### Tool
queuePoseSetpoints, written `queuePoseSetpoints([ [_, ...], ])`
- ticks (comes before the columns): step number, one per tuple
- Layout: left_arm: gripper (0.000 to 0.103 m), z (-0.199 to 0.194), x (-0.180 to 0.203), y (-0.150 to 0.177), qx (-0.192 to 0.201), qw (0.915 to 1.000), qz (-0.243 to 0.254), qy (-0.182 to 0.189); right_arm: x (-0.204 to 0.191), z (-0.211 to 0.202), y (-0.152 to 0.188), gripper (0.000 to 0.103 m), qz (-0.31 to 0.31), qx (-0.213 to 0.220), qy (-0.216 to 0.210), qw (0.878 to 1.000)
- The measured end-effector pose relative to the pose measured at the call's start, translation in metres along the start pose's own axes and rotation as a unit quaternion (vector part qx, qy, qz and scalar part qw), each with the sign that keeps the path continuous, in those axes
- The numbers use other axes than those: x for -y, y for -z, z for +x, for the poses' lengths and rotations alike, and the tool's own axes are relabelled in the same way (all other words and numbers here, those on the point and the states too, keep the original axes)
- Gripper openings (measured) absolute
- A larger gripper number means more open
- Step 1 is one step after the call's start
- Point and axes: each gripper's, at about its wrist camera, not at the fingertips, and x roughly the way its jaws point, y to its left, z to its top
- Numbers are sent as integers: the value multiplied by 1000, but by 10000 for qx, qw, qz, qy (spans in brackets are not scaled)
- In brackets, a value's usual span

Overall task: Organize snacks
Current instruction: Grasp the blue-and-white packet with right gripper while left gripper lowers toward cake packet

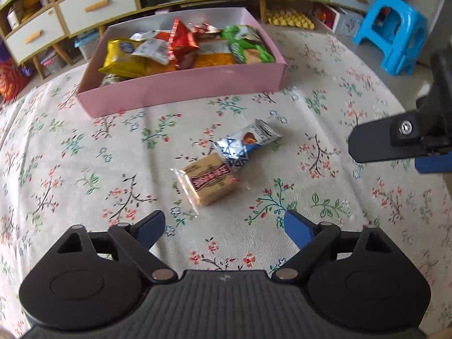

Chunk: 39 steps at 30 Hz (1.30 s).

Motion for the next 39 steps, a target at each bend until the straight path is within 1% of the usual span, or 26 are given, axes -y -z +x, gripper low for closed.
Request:
queuePoseSetpoints([
  [1, 84, 3, 1, 0, -23, 10000, 34, -43, 0, 1, 0, 93, -6, -9, 14, 10000],
  [2, 77, 6, 2, 1, -67, 9999, 67, -85, 1, 1, 0, 93, 3, -12, 21, 10000],
  [3, 72, 9, 2, 1, -130, 9998, 101, -123, 2, 2, -1, 93, 19, -13, 29, 10000],
  [4, 59, 13, 3, 2, -186, 9996, 116, -175, 3, 2, -1, 93, 32, -16, 43, 10000],
  [5, 53, 14, 1, 3, -182, 9996, 99, -167, 4, 2, -1, 93, 43, -18, 58, 10000],
  [6, 45, 12, 0, 4, -99, 9999, 53, -131, 4, 3, -1, 93, 48, -23, 69, 10000],
  [7, 21, 10, -2, 4, -90, 9998, 31, -164, 4, 3, -1, 93, 45, -31, 73, 10000],
  [8, 4, 8, -4, 3, -95, 9999, -7, -135, 4, 3, -1, 93, 35, -35, 67, 10000],
  [10, 4, 4, -11, 4, -122, 9997, -192, 14, 4, 3, -1, 93, 28, -31, 42, 10000],
  [14, 1, -5, -22, 4, -24, 9993, -357, 97, 5, 5, -1, 93, 60, -64, -19, 10000],
  [17, 1, -13, -33, 2, 44, 9977, -644, 217, 7, 9, 0, 93, 110, -136, -125, 9998],
  [19, 1, -20, -44, 3, 97, 9960, -851, 251, 10, 14, 0, 93, 180, -229, -212, 9994],
  [22, 1, -24, -55, 5, 120, 9927, -1141, 369, 14, 27, 1, 93, 316, -432, -192, 9984],
  [24, 1, -23, -58, 4, 127, 9920, -1200, 380, 14, 36, 1, 93, 344, -536, -133, 9979],
  [26, 1, -20, -60, 3, 83, 9914, -1250, 371, 12, 43, 1, 93, 354, -595, -186, 9974],
  [30, 3, -17, -63, 1, 107, 9897, -1343, 476, 5, 54, -3, 93, 407, -516, -385, 9971],
  [31, 5, -17, -64, 0, 163, 9891, -1365, 521, 2, 56, -5, 93, 420, -479, -429, 9970],
  [32, 15, -18, -64, -2, 219, 9887, -1380, 545, -1, 59, -8, 93, 437, -443, -470, 9970],
  [33, 23, -18, -63, -3, 312, 9884, -1365, 582, -3, 63, -11, 93, 467, -408, -496, 9968],
  [34, 39, -19, -63, -5, 406, 9888, -1302, 608, -5, 67, -14, 93, 517, -372, -501, 9967],
  [35, 52, -19, -62, -7, 480, 9896, -1243, 534, -7, 71, -16, 93, 589, -333, -520, 9964],
  [37, 58, -18, -63, -10, 559, 9911, -1165, 321, -10, 81, -20, 92, 761, -310, -593, 9949],
  [38, 58, -17, -65, -11, 543, 9908, -1196, 318, -12, 86, -21, 91, 818, -318, -623, 9942],
  [39, 58, -15, -69, -10, 495, 9898, -1271, 405, -15, 91, -22, 89, 842, -293, -646, 9939],
])
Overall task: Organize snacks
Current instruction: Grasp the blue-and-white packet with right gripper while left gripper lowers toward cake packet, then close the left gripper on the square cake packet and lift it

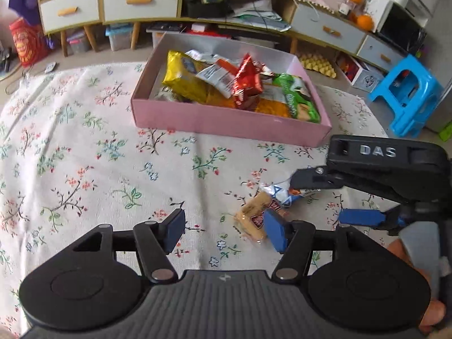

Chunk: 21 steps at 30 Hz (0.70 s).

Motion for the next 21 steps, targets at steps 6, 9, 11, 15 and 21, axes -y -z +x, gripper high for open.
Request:
queuePoseSetpoints([
  [6, 65, 11, -7, -1, -59, 9999, 78, -51, -25, 22, -1, 33, -470, 75, 178, 9987],
  [9, 75, 16, -3, -2, -136, 9996, 110, 211, -29, 23, -1, 15, -518, -180, 27, 9985],
  [11, 77, 19, 5, -2, -192, 9991, 211, 316, -29, 15, -2, 13, -636, -95, 91, 9979],
  [15, 80, 27, 28, 0, -101, 9976, 659, 185, -17, -8, -11, 13, -642, 307, 132, 9974],
  [21, 60, 45, 52, 5, -183, 9925, 1174, -303, -10, -27, -10, 13, -782, 540, 185, 9953],
])
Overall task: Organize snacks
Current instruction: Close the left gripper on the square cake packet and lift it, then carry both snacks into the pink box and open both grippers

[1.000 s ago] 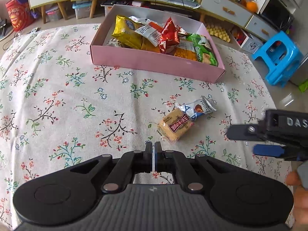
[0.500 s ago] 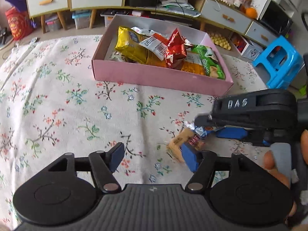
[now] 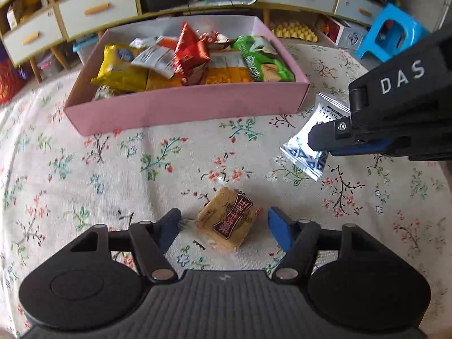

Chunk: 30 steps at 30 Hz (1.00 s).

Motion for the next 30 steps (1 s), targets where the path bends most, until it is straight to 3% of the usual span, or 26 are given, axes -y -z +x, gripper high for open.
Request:
queuePoseSetpoints([
  [2, 44, -3, 2, -1, -33, 10000, 11, -50, 1, -4, 1, 13, 7, 11, -39, 10000],
  [4, 40, -4, -2, -1, -100, 9999, -129, -13, 3, -10, 0, 13, 24, 76, -71, 9999],
  [8, 39, -8, -9, 1, -27, 9997, -180, -146, 7, -16, 1, 13, 44, 129, -116, 9998],
  [18, 39, -37, -32, -7, 332, 9971, -685, 23, 3, -35, -3, 13, -184, 398, -127, 9990],
  [21, 39, -46, -39, -10, 485, 9958, -775, 51, 24, -53, -14, 13, 238, 705, -444, 9962],
  [25, 39, -50, -42, -23, 657, 9932, -963, 81, 37, -50, -17, 13, 332, 697, -286, 9966],
  [30, 39, -53, -45, -42, 900, 9889, -1160, 234, 30, -48, -19, 13, 349, 732, -414, 9958],
])
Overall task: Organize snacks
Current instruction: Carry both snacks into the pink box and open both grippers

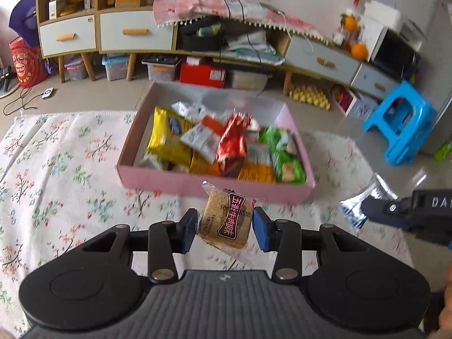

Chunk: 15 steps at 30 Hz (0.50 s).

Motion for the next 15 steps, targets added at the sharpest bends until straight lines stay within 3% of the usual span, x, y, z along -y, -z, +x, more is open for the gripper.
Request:
queuePoseSetpoints([
  [6, 39, 9, -3, -14, 233, 9997, 26, -103, -11, 8, -2, 13, -186, 69, 48, 9998],
  [15, 39, 22, -29, -48, 440, 9971, -494, 372, 9, 17, -19, 13, 71, 430, -138, 9990],
])
